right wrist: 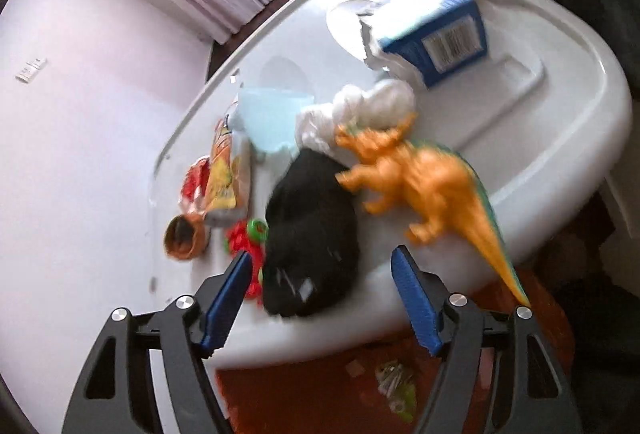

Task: Collect trash
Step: 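Grasp the black sock with the right tool while the left tool grasps the red toy car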

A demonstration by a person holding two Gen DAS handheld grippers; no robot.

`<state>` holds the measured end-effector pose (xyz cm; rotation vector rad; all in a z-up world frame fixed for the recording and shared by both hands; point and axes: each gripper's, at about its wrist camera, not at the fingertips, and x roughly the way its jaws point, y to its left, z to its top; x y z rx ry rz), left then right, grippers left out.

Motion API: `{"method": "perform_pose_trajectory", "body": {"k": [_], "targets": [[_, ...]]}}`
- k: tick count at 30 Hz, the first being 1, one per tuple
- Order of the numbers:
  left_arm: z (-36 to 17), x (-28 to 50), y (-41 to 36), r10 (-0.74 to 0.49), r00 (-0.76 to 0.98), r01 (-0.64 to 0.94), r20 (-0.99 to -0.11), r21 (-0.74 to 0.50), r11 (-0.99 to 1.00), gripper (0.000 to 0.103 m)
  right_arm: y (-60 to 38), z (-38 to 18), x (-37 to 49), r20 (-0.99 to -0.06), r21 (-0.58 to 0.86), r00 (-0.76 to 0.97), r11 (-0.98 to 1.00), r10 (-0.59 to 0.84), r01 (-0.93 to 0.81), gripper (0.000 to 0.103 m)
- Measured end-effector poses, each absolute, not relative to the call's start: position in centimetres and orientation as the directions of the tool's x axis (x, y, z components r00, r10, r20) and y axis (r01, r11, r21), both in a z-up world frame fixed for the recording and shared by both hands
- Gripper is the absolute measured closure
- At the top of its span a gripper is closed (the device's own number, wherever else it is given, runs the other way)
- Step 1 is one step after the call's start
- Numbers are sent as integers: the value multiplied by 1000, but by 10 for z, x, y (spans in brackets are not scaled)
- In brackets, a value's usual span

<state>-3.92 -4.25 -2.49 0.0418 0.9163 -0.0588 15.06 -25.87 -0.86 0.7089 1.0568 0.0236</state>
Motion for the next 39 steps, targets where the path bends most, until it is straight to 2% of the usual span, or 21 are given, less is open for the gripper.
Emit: {"method": "perform_pose_trajectory", "body": {"k": [3, 5, 6, 10, 15, 17, 20, 23, 30, 37, 39], "targets": [[-24, -39, -41, -19, 597, 61, -802, 22, 998, 21, -245, -17, 168, -820, 503, 478, 796, 315, 337, 33], [-25, -37, -39, -23, 588, 54, -808, 11, 998, 21, -234, -17, 174, -834, 456, 482, 827, 268, 329, 49], [-25, -36, -38, -26, 586, 50, -810, 4, 999, 21, -223, -15, 175, -860, 379, 468, 869, 203, 319, 56], [-27, -36, -35, -25, 579, 30, -815, -10, 1000, 21, -210, -7, 167, -862, 302, 483, 922, 155, 242, 65], [-24, -33, -31, -7, 571, 5, -821, -5, 1000, 21, -239, 36, 133, -754, 484, 562, 866, 339, 128, 65], [-16, -29, -31, -39, 583, 18, -811, -35, 999, 21, -250, 61, 117, -721, 477, 590, 878, 364, 41, 64], [3, -11, -41, -113, 620, 73, -776, -87, 994, 21, -270, 89, 82, -704, 310, 659, 950, 264, -50, 64], [17, 28, -62, -157, 656, 106, -738, -115, 988, 20, -300, 94, 47, -663, 198, 733, 980, 152, -25, 64], [12, 121, -113, -101, 673, 64, -733, -78, 995, 20, -343, 73, 38, -652, 326, 735, 944, 187, 50, 63], [-22, 165, -123, -18, 641, -6, -767, -29, 1000, 20, -357, 75, 38, -621, 389, 753, 920, 218, 55, 63], [-28, 169, -127, 28, 664, -15, -747, 24, 1000, 21, -360, 77, 36, -611, 399, 759, 916, 223, 51, 63]]}}
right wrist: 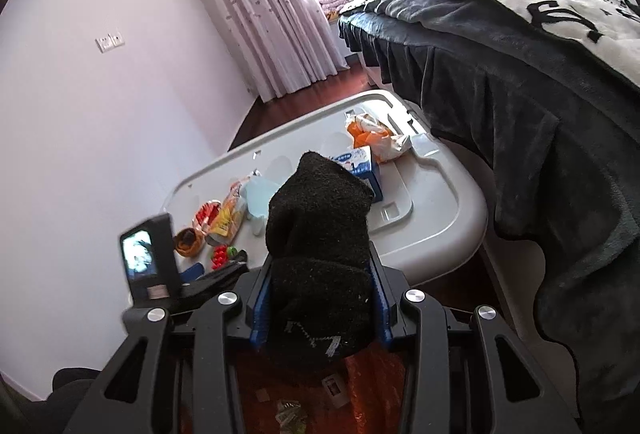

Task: Collect trash
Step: 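Grasp the black sock with the right tool while the left tool grasps the red toy car, then carry the sock and red toy car over the bin and release both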

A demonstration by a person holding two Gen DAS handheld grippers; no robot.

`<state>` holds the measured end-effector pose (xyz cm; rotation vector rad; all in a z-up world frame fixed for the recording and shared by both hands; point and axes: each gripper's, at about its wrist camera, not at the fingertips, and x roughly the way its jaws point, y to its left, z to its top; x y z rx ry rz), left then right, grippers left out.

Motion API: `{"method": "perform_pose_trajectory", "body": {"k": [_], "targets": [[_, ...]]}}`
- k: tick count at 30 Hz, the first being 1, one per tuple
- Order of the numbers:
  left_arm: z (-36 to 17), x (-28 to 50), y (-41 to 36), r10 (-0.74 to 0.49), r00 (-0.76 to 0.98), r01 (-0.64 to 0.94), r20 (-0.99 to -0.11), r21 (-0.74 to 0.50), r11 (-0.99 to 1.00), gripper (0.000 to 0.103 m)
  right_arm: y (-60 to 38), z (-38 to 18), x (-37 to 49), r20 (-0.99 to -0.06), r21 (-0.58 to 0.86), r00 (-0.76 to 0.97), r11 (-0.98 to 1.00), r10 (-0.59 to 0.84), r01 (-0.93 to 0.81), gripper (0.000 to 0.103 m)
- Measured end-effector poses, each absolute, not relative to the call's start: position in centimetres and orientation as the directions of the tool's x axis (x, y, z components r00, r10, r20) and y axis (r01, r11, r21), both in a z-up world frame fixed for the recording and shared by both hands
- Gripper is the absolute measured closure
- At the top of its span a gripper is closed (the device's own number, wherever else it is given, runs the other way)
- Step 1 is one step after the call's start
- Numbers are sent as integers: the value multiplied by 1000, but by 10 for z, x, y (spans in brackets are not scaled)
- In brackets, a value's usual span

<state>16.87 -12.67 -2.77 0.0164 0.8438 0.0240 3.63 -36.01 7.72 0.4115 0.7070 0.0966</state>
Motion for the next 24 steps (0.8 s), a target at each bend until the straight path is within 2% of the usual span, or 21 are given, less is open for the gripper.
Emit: {"method": "perform_pose_trajectory", "body": {"k": [2, 4, 6, 9, 13, 16, 20, 24], "targets": [[-28, 171, -130, 18, 683, 10, -730, 34, 999, 25, -362, 77, 38, -609, 407, 759, 912, 232, 48, 63], [-28, 172, -131, -9, 693, 23, -721, 10, 1000, 50, -362, 77, 39, -613, 412, 753, 910, 239, 46, 63], [-28, 169, -134, -2, 705, 33, -710, 29, 999, 64, -361, 76, 41, -618, 417, 748, 908, 243, 50, 63], [-28, 163, -137, 2, 722, 47, -691, 51, 998, 65, -361, 75, 40, -620, 421, 747, 905, 241, 58, 63], [-21, 159, -130, -31, 704, 55, -710, 10, 998, 65, -356, 75, 44, -627, 405, 744, 912, 231, 58, 63], [1, 146, -125, -71, 727, 87, -683, -11, 996, 65, -347, 76, 48, -629, 395, 742, 918, 234, 45, 63], [39, 105, -109, -137, 740, 145, -659, -42, 989, 65, -330, 76, 53, -631, 365, 736, 931, 244, 4, 63], [59, 56, -87, -126, 727, 155, -675, -18, 988, 65, -314, 73, 55, -632, 372, 715, 926, 299, -59, 63]]}}
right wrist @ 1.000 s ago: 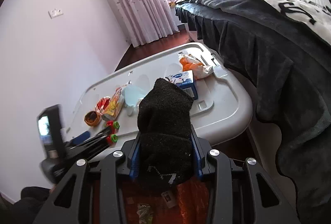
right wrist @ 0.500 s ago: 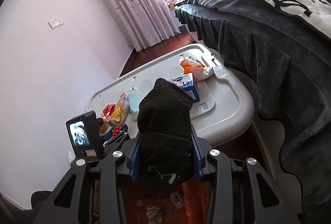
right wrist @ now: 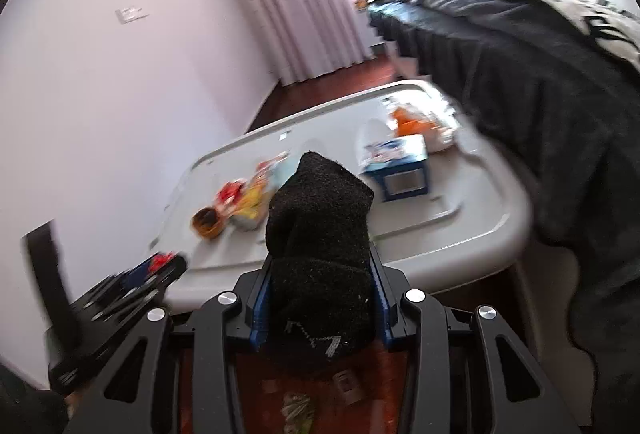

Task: Collect trash
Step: 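Carry the sock and red toy car over the bin and release both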

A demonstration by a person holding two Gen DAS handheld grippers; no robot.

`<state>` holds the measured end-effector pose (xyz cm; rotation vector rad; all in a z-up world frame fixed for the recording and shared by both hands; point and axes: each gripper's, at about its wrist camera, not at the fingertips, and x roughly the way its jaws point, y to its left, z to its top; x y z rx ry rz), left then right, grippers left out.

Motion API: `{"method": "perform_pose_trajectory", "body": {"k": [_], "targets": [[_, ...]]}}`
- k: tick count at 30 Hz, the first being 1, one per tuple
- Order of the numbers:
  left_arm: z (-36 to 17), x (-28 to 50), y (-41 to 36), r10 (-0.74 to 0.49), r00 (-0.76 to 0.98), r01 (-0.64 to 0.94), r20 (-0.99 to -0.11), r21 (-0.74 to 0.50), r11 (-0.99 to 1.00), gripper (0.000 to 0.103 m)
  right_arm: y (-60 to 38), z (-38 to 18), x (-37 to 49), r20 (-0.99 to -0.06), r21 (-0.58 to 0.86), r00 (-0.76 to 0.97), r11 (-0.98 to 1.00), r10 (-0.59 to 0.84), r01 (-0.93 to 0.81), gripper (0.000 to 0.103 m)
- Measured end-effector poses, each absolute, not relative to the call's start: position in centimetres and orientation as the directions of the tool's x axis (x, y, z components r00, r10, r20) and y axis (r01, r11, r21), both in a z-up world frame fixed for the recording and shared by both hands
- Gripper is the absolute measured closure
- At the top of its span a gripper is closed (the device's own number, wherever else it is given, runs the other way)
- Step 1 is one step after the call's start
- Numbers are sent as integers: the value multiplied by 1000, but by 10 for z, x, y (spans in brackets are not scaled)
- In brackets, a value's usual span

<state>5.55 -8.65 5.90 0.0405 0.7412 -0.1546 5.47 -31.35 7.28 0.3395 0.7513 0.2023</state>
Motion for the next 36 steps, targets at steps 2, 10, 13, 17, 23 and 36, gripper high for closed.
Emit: {"method": "perform_pose_trajectory", "body": {"k": [2, 10, 13, 17, 23, 36], "targets": [[61, 29, -69, -105, 710, 135, -696, -12, 991, 65, -303, 69, 52, -636, 377, 696, 921, 334, -97, 63], [13, -30, -27, -60, 620, 33, -782, -49, 998, 65, -256, 25, 4, -707, 388, 591, 912, 388, -135, 63], [-16, -32, -27, -59, 568, 36, -821, -47, 998, 65, -242, 3, -9, -751, 372, 544, 921, 374, -119, 63], [-36, -23, -29, -50, 517, 39, -855, -35, 999, 65, -223, -19, -8, -814, 314, 468, 939, 343, -141, 63], [-50, -15, -20, -36, 467, -7, -883, -44, 999, 65, -210, -40, -7, -873, 226, 405, 961, 272, -157, 63], [-46, -20, -27, -14, 481, 14, -877, -8, 1000, 65, -208, -40, -12, -872, 222, 405, 960, 273, -170, 62]]}}
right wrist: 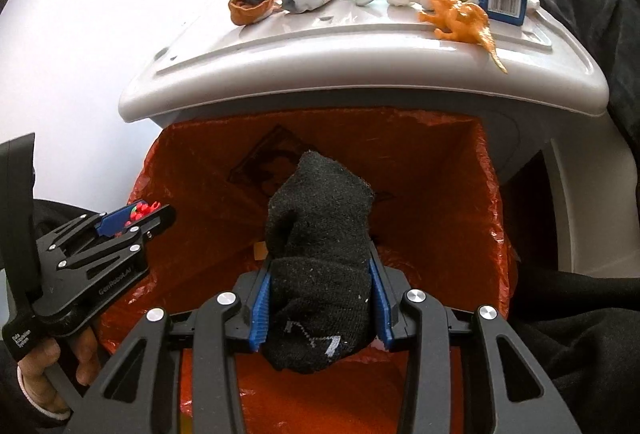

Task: Collect trash
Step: 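Carry the sock and red toy car over the bin and release both, then grasp the orange dinosaur toy with the right tool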

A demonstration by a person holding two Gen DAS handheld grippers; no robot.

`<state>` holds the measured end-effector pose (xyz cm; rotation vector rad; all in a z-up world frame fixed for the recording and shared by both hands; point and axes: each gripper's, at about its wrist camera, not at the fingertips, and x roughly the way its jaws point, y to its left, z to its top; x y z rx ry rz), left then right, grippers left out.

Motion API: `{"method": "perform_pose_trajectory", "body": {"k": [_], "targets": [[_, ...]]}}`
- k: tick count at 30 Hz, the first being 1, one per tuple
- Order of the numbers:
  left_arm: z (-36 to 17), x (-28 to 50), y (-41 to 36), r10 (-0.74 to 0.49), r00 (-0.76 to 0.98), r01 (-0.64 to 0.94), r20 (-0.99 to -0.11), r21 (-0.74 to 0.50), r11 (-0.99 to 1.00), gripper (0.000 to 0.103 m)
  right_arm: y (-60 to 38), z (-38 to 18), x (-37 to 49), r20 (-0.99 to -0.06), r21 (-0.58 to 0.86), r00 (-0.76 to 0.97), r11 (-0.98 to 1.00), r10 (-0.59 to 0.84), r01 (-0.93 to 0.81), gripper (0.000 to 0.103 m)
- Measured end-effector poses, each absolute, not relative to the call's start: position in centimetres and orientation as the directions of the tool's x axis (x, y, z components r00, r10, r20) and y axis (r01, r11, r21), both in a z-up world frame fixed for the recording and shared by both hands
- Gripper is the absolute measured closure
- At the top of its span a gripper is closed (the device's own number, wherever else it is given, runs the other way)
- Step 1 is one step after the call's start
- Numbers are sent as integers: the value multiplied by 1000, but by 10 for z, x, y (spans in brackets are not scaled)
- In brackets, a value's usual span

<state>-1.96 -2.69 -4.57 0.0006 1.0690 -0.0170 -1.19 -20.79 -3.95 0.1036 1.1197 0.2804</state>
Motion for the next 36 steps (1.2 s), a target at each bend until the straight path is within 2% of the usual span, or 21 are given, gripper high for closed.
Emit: {"method": "perform_pose_trajectory", "body": {"k": [2, 3, 4, 5, 6, 17, 24, 33, 35, 36], "targets": [[-45, -20, -27, -18, 480, 12, -877, -13, 1000, 65, -209, -40, -12, -874, 227, 402, 960, 274, -162, 59], [-47, -19, -27, -21, 474, 11, -880, -17, 1000, 60, -209, -40, -11, -875, 228, 399, 960, 274, -159, 54], [-49, -18, -27, -23, 462, 12, -886, -20, 1000, 41, -209, -40, -11, -877, 223, 401, 963, 266, -153, 43], [-51, -17, -28, -17, 450, 5, -893, -17, 1000, 24, -211, -39, -11, -878, 217, 404, 965, 258, -146, 40], [-52, -18, -27, -11, 447, -5, -895, -14, 1000, 21, -211, -38, -12, -876, 207, 414, 968, 247, -140, 39], [-54, -18, -23, -20, 443, -27, -896, -36, 999, 21, -253, -1, 8, -815, 252, 533, 967, 226, -24, 39], [-55, -16, -23, -53, 435, -25, -899, -71, 997, 21, -279, 30, 91, -791, 137, 598, 990, 130, -34, 36], [-62, -15, -27, -50, 425, -17, -904, -63, 998, 21, -269, -5, 148, -767, 76, 624, 988, 146, -137, 35], [-65, -14, -27, -48, 413, -20, -909, -62, 998, 21, -272, -17, 157, -775, 104, 611, 986, 160, -127, 38], [-67, -14, -27, -47, 408, -22, -912, -62, 998, 21, -274, -17, 159, -758, 103, 633, 987, 159, -124, 45]]}}
